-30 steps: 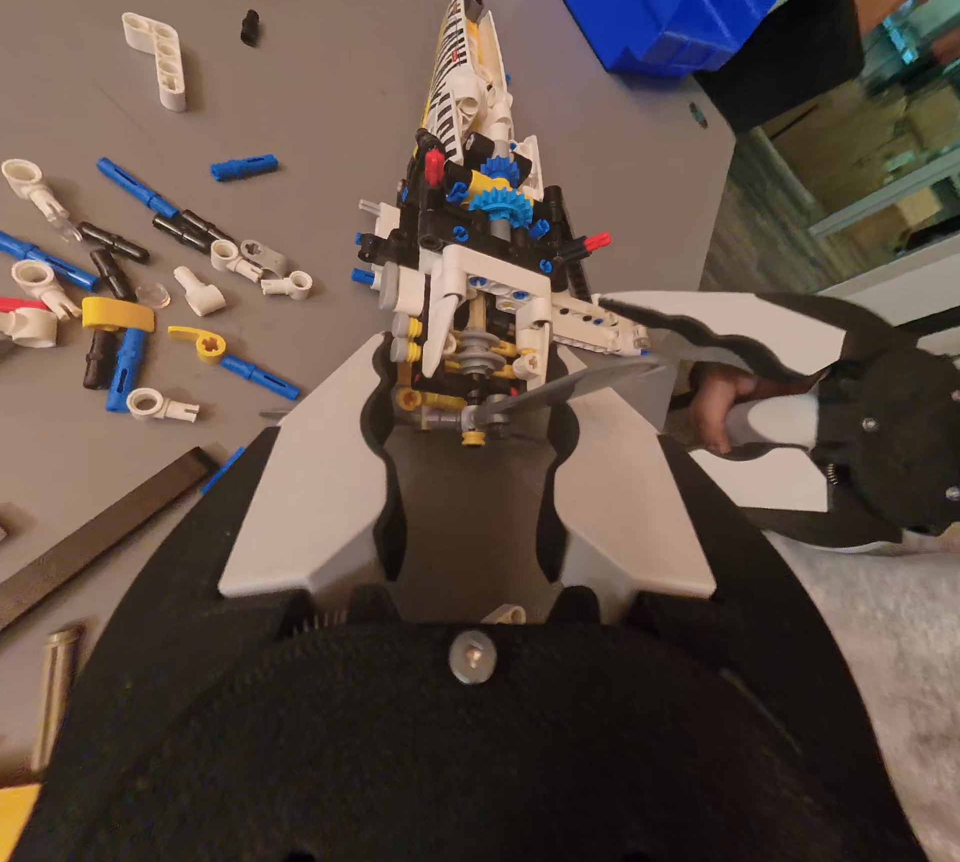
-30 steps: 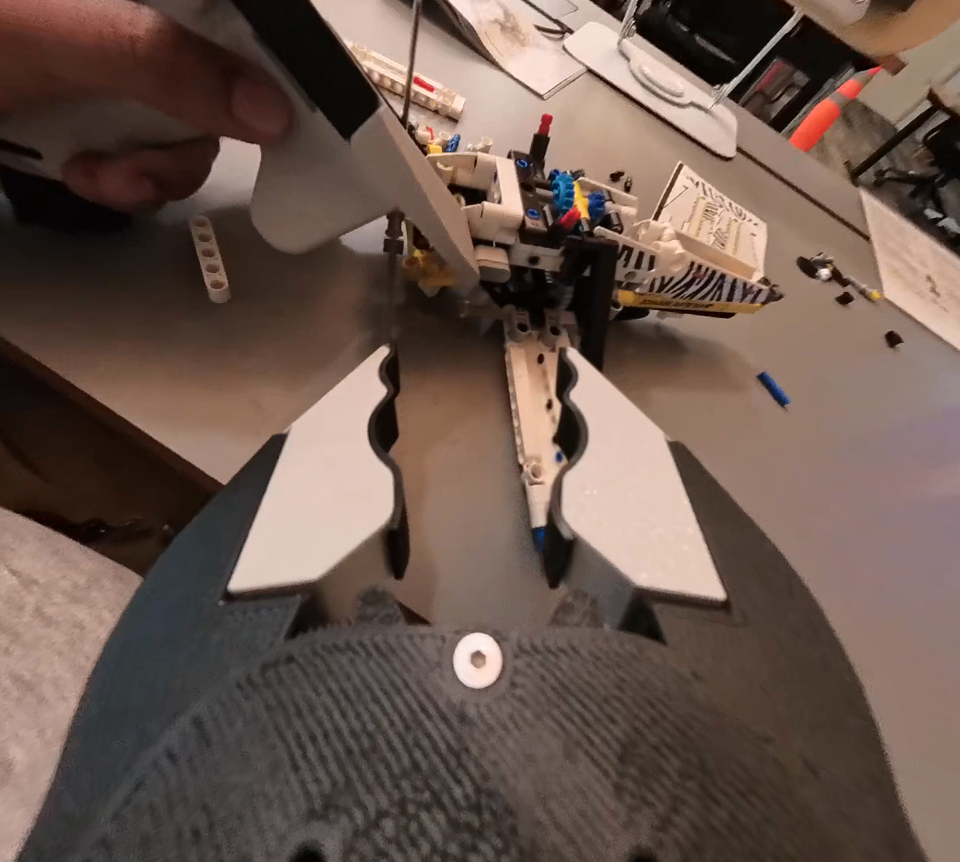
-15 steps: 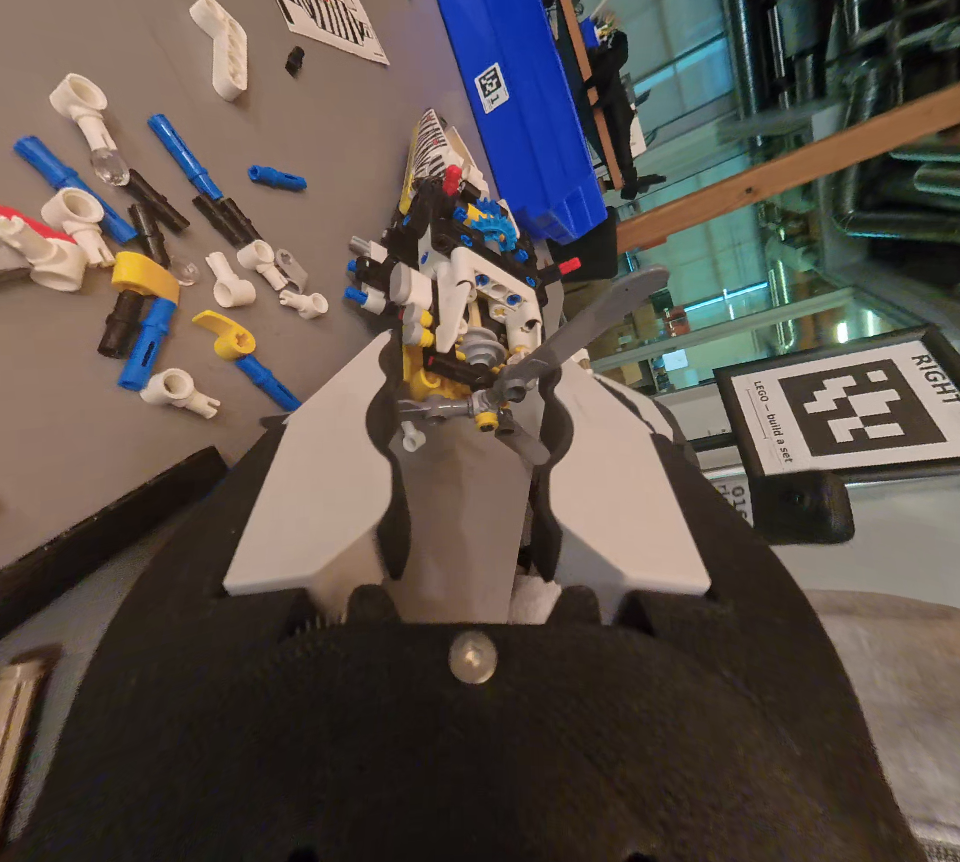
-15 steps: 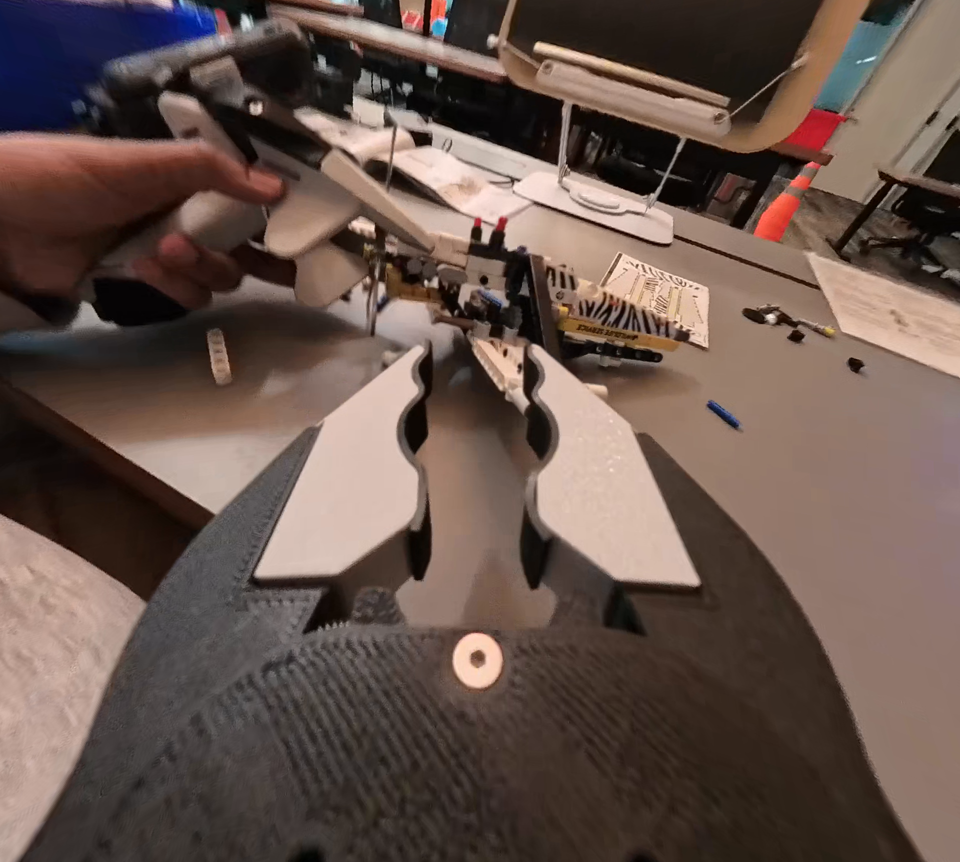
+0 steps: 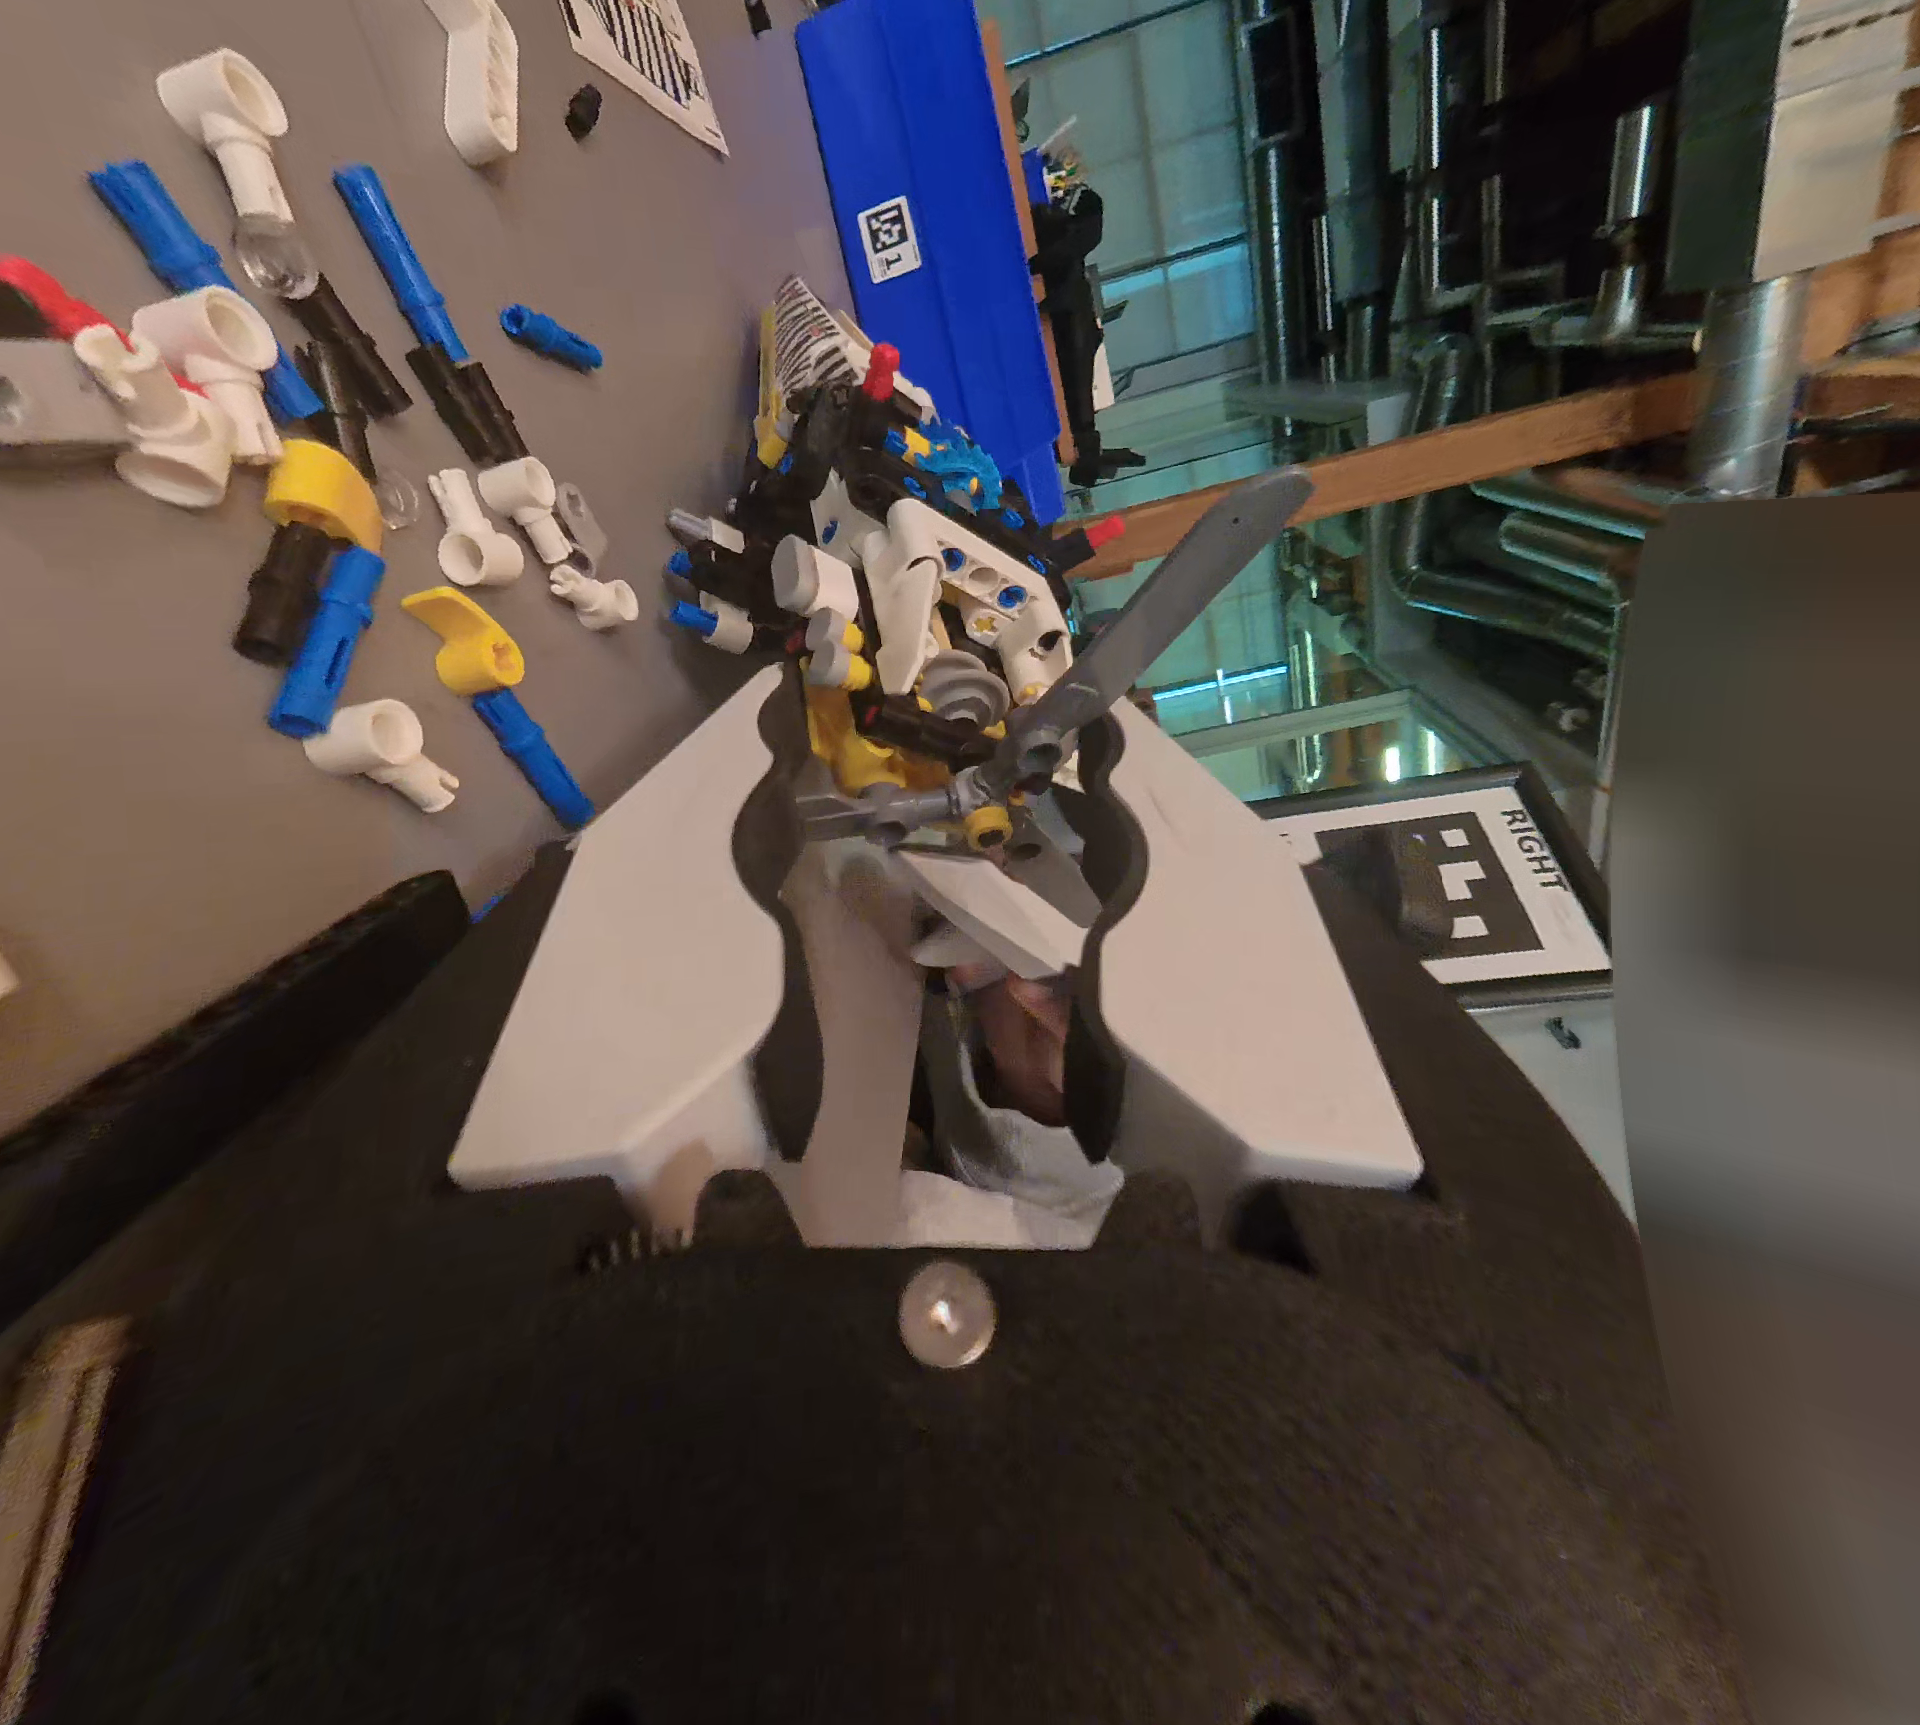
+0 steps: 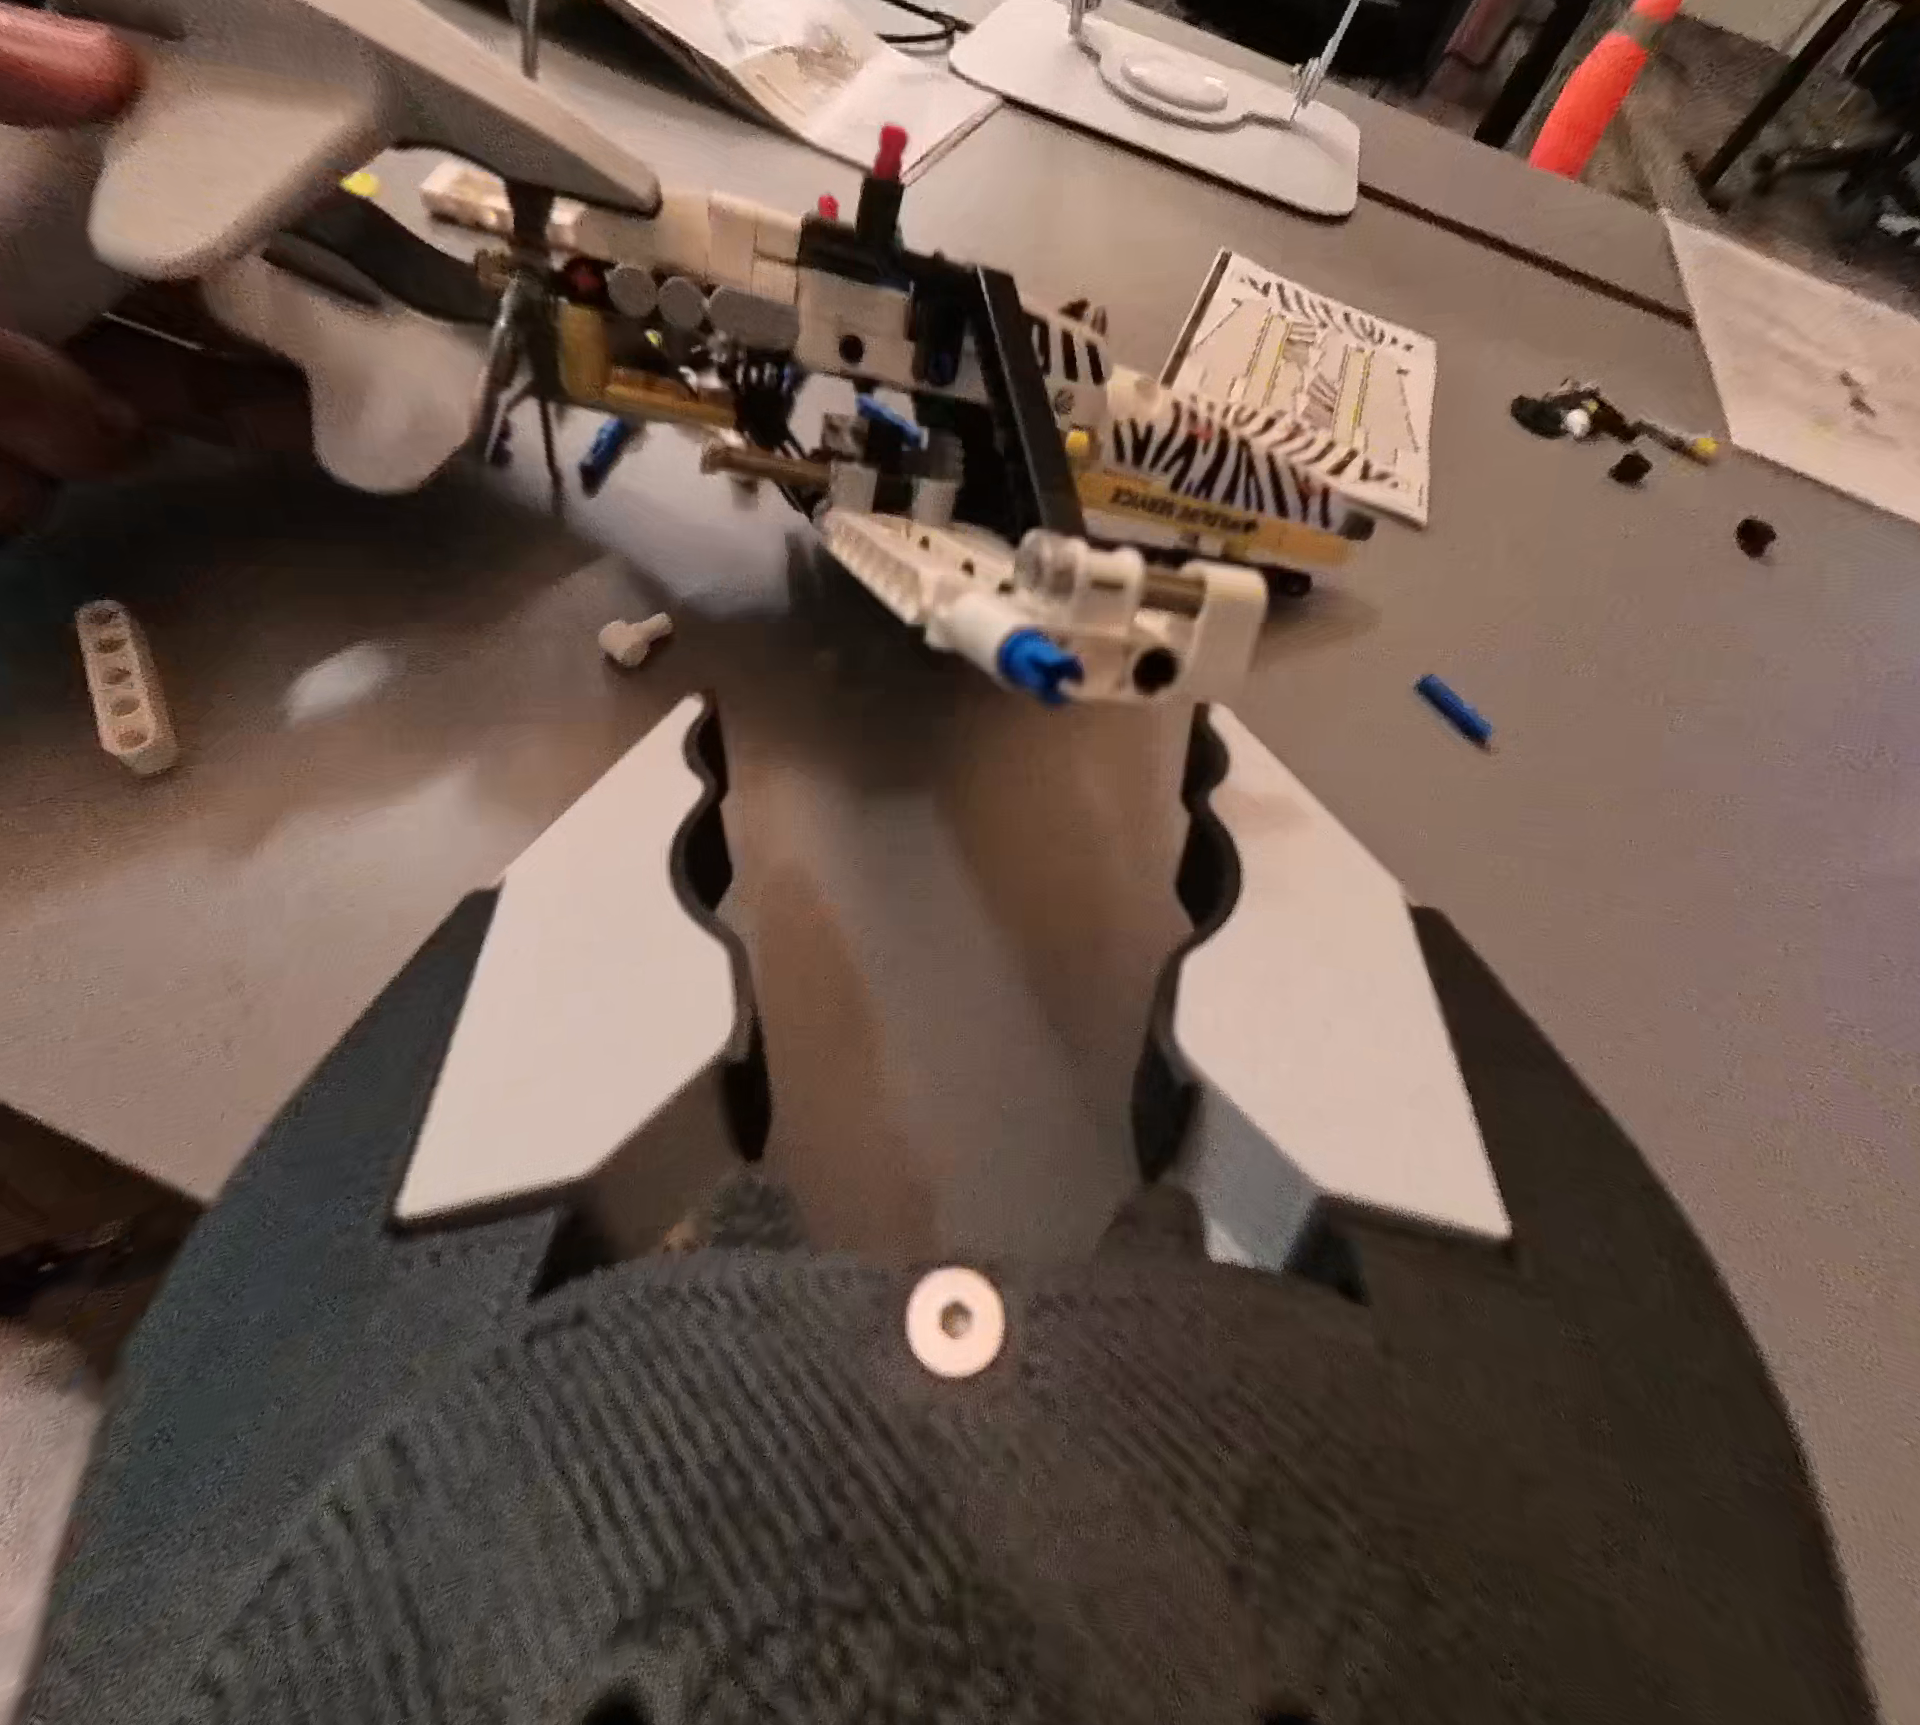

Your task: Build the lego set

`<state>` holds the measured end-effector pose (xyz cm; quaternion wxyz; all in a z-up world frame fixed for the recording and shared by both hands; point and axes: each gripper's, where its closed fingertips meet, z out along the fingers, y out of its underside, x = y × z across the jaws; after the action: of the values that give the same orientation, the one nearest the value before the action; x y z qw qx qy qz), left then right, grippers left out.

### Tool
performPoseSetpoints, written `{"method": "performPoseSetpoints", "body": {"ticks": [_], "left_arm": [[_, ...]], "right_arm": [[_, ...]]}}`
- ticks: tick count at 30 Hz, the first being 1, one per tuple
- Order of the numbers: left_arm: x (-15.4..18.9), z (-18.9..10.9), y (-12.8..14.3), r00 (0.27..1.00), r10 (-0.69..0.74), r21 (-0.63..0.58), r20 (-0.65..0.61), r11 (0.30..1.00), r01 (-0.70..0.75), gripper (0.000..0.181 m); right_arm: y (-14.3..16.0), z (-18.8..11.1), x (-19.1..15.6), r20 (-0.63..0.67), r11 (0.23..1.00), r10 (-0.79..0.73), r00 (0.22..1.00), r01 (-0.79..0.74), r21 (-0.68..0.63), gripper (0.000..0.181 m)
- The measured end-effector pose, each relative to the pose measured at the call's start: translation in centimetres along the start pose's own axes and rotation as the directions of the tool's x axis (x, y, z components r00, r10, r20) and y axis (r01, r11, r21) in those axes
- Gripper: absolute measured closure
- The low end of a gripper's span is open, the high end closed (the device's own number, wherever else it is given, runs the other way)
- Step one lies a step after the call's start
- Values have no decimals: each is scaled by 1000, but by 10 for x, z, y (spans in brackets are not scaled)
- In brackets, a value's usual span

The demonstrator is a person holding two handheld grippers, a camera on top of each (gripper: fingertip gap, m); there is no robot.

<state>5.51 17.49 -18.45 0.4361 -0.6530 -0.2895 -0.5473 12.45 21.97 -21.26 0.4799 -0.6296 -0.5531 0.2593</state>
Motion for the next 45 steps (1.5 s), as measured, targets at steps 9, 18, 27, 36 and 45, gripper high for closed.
{"method": "performPoseSetpoints", "body": {"ticks": [9, 18, 27, 36, 45], "left_arm": [[8, 9, 23, 995, -61, -81, -76, 995, 55, 129], [12, 13, 33, 990, -86, -104, -110, 992, 75, 132], [15, 20, 43, 992, -69, -110, -109, 992, 57, 132], [14, 21, 43, 992, -70, -105, -109, 993, 59, 132], [12, 21, 38, 995, -27, -102, -92, 995, 18, 133]], "right_arm": [[-8, 2, -9, 111, 1000, -2, 994, 2, 1, 99], [-34, -3, 2, 100, 989, 59, 993, -72, 133, 114], [-23, -12, 1, 148, 915, 341, 928, -364, 172, 122], [-25, -22, -6, 140, 932, 269, 953, -294, 210, 105], [1, -25, 2, 112, 962, 254, 961, -263, 74, 115]]}}
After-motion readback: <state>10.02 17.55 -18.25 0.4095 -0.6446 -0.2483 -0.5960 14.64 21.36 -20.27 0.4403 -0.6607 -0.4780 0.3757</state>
